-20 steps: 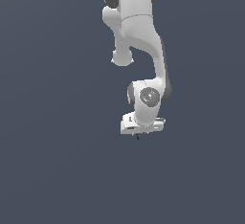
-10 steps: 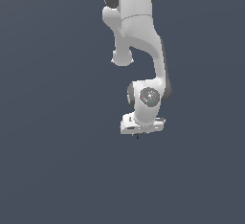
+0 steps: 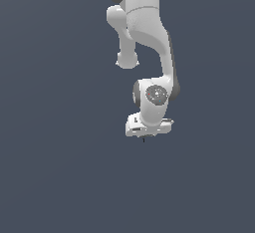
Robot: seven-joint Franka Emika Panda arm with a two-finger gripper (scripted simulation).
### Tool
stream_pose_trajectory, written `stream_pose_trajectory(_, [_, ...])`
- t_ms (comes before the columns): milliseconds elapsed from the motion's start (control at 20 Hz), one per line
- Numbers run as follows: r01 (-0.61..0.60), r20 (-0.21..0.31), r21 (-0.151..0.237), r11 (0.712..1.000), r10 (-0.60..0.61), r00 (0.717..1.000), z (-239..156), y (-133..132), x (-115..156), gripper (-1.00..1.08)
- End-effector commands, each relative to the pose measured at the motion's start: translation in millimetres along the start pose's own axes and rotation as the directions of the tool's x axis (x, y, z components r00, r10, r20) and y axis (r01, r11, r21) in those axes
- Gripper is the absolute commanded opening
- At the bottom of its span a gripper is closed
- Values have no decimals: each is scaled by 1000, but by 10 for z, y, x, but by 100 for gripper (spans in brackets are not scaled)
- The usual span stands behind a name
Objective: Pick up the object and move it to a goal position.
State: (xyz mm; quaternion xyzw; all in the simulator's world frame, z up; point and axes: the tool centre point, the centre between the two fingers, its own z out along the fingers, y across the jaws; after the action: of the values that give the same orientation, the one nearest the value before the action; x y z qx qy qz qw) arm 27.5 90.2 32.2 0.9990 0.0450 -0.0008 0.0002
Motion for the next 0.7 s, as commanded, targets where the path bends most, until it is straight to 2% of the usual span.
stream_pose_trajectory(0, [0, -1, 0, 1000, 0, 1000, -120, -8, -35, -100])
stream_pose_trajectory(300, [0, -2, -1, 1000, 0, 1000, -527, -38, -178, -100])
stream_pose_trajectory(650, [0, -2, -1, 1000, 0, 1000, -1179, -82, -400, -100])
